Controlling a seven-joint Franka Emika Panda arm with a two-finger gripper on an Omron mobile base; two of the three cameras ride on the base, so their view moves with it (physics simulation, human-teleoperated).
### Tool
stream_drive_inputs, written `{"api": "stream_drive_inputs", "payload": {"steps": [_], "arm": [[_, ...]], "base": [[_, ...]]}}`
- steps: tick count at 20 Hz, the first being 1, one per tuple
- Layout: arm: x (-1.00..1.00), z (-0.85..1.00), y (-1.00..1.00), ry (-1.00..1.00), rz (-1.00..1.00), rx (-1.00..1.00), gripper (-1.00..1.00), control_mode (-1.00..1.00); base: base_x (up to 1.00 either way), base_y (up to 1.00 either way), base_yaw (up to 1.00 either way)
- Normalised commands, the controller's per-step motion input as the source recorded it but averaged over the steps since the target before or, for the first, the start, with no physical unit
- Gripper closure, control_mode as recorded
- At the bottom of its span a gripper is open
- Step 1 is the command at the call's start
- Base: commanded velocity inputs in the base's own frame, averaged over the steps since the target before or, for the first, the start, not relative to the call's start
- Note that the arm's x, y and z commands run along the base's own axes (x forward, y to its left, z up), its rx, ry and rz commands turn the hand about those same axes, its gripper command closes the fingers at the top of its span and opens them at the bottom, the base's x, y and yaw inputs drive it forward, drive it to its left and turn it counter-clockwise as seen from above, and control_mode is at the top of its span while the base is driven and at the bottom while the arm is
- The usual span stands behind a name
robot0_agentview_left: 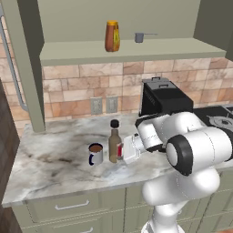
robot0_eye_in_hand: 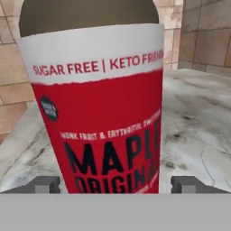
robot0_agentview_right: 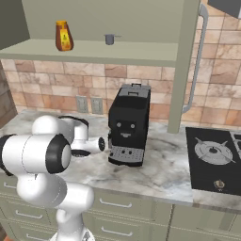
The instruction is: Pick the syrup bottle and honey bottle from the cabinet and place them next to the mug.
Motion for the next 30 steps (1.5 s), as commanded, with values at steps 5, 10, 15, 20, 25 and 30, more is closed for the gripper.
{"api": "stream_drive_inputs", "payload": {"steps": [5,10,15,20,25,30], "arm": [[0.0,0.01,-0.06,0.0,0.0,0.0,-1.0,-1.0],[0.0,0.13,-0.13,-0.02,-0.02,0.0,-1.0,-1.0],[0.0,0.14,-0.23,-0.01,-0.03,0.0,-1.0,-1.0],[0.0,0.35,-0.27,0.0,-0.05,0.0,-1.0,-1.0],[-0.02,0.59,-0.27,0.0,-0.04,0.0,-1.0,-1.0],[-0.35,0.59,-0.26,0.0,-0.1,0.0,-1.0,-1.0]], "base": [[0.0,0.0,0.0],[0.0,0.0,0.0],[0.0,0.0,0.0],[0.0,0.0,0.0],[0.0,0.0,0.0],[0.0,0.0,0.0]]}}
